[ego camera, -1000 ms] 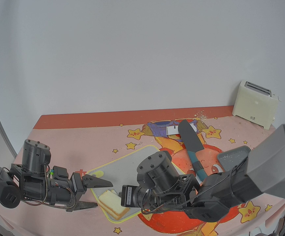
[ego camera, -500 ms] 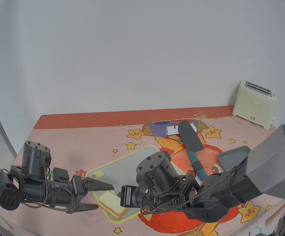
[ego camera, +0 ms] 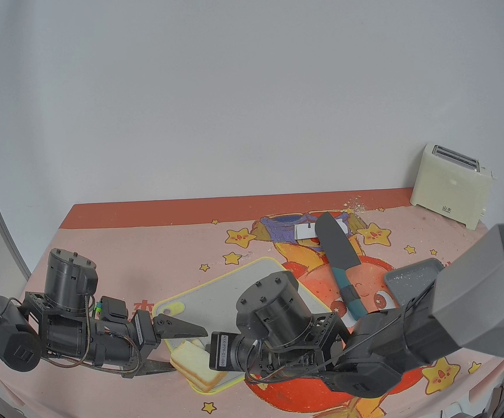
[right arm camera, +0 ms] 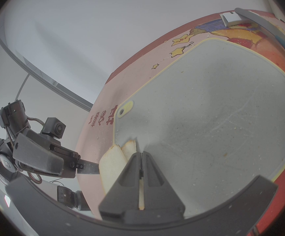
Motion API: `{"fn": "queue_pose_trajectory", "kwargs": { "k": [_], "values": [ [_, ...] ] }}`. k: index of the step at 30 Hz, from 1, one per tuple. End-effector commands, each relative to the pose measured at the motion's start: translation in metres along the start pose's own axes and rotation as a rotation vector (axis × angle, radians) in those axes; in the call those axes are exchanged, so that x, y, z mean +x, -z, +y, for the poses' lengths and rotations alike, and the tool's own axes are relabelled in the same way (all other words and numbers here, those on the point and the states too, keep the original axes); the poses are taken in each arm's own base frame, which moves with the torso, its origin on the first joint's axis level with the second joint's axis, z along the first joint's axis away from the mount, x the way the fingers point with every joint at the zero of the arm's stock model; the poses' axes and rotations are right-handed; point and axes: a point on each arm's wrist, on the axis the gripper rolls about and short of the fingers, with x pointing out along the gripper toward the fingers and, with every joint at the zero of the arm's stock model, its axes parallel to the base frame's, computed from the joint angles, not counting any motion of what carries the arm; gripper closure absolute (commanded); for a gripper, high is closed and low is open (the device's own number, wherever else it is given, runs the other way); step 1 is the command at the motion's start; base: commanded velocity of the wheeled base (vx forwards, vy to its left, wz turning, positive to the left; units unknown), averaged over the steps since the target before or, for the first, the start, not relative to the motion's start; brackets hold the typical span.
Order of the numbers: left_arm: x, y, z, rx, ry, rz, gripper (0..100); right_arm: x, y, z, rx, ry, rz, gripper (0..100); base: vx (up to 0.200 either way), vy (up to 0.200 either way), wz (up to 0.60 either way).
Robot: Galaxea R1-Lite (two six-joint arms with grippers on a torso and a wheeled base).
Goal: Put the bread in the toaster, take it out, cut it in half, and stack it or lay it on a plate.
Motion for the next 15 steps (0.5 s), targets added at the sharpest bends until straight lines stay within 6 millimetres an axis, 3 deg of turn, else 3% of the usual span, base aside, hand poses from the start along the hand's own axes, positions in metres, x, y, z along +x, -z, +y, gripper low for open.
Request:
{"fn": "queue_pose_trajectory", "kwargs": {
  "k": [1, 10, 11, 15],
  "values": [
    [0.0022, -0.0001, 0.0025, -0.011, -0.014, 0.008, 0, 0.0017, 0.0031, 0.001, -0.005, -0.001, 0.007, 100, 0.0, 0.0, 0.0],
    [0.0024, 0.0003, 0.0035, -0.013, -0.016, 0.011, 0, 0.0041, -0.0002, -0.0046, 0.004, 0.011, -0.003, 100, 0.0, 0.0, 0.0],
    [0.0024, 0.0003, 0.0035, -0.013, -0.016, 0.011, 100, 0.0041, -0.0011, -0.0054, 0.006, 0.012, -0.005, 100, 0.0, 0.0, 0.0],
    [0.0024, 0.0001, 0.0031, -0.012, -0.015, 0.01, 100, 0.0034, -0.0046, -0.0085, 0.014, 0.019, -0.011, 100, 0.0, 0.0, 0.0]
  ]
}}
